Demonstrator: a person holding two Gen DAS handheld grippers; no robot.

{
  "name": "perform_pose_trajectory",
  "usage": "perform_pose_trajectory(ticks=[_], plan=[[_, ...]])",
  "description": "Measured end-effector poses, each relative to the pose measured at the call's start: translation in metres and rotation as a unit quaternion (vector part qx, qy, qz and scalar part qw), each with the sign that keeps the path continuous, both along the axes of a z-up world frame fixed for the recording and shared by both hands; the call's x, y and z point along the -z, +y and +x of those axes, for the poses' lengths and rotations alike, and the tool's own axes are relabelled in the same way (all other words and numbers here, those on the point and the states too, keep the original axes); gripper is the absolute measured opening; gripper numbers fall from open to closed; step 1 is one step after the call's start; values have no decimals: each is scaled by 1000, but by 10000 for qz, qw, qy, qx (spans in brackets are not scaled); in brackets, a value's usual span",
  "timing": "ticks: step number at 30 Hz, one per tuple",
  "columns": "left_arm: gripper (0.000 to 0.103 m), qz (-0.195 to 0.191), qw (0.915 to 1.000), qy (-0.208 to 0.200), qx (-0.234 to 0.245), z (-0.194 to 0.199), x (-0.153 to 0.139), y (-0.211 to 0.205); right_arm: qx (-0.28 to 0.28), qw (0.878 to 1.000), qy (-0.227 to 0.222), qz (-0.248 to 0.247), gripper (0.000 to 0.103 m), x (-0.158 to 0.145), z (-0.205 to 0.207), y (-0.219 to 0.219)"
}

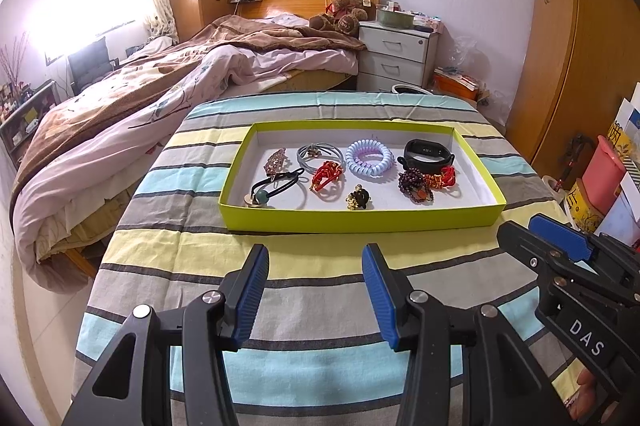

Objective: Organize jewelry

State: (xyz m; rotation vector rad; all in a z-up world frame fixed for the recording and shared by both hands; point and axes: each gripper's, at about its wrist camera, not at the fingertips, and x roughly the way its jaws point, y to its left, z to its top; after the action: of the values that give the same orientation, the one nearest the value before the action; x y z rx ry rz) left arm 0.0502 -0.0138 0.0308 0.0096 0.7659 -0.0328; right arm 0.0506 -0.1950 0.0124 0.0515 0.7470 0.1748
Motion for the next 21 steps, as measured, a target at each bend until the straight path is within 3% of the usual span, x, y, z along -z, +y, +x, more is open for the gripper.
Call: perform_pose_trajectory(ticks=[21], plan=[[48,-76,10000,20,2,-4,-2,-2,4,10000,-4,-5,39,-1,-1,0]])
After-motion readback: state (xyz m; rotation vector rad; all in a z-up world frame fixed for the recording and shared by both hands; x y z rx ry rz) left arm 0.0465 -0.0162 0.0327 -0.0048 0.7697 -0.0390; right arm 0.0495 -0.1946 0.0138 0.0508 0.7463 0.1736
